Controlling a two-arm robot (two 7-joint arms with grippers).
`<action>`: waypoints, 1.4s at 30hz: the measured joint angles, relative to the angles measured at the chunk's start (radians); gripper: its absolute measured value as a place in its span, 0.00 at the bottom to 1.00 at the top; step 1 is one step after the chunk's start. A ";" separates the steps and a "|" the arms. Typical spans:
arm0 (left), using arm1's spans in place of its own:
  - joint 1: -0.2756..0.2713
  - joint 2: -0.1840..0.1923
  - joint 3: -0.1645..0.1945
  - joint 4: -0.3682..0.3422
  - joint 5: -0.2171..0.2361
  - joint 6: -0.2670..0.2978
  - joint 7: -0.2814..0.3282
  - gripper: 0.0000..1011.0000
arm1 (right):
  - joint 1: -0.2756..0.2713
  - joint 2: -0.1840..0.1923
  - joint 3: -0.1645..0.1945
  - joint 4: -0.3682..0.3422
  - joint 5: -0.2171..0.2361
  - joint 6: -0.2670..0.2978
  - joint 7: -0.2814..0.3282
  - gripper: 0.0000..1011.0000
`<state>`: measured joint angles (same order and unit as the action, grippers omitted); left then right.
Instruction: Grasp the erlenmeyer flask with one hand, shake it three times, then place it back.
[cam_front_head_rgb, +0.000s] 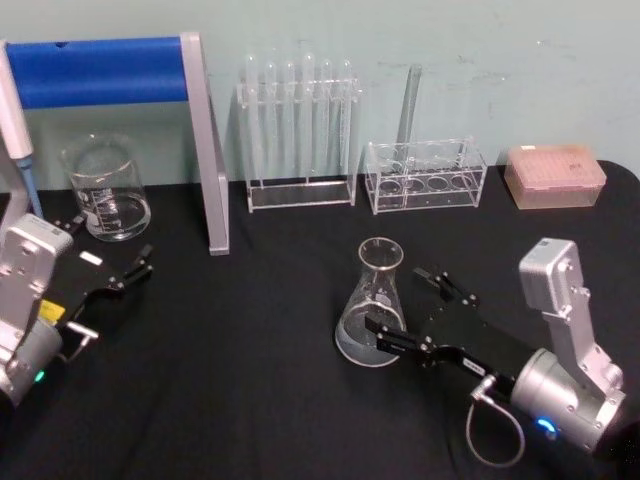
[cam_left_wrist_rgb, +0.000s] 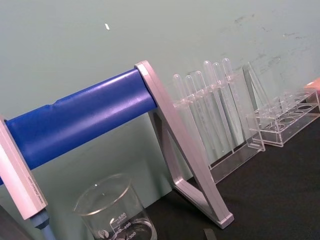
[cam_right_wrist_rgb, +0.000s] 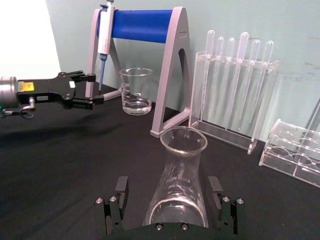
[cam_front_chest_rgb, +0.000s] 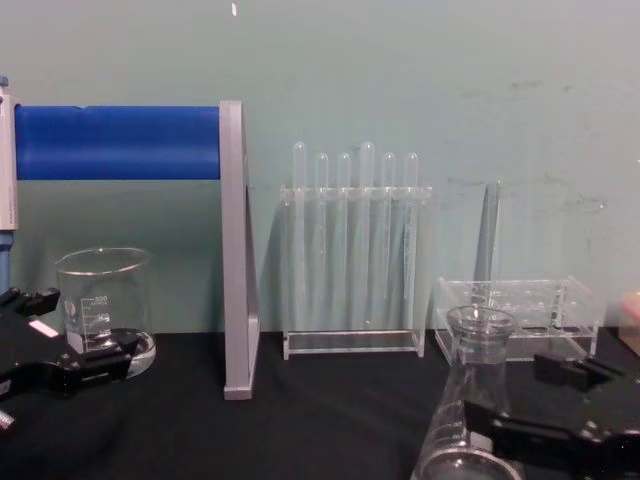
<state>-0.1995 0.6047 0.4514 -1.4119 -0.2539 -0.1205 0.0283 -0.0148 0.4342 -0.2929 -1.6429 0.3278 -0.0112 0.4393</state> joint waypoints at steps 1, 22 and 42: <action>0.000 0.000 0.000 0.000 0.000 0.000 0.000 0.99 | -0.005 0.006 0.002 -0.005 0.003 0.000 0.002 0.99; 0.000 0.000 0.000 0.000 0.000 0.000 0.000 0.99 | 0.025 -0.041 0.096 0.051 -0.073 -0.024 -0.198 0.99; 0.000 0.000 0.000 0.000 0.000 0.000 0.000 0.99 | 0.126 -0.144 0.087 0.207 -0.284 -0.099 -0.325 0.99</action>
<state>-0.1995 0.6047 0.4514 -1.4120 -0.2539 -0.1205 0.0283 0.1111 0.2899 -0.2056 -1.4362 0.0434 -0.1097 0.1141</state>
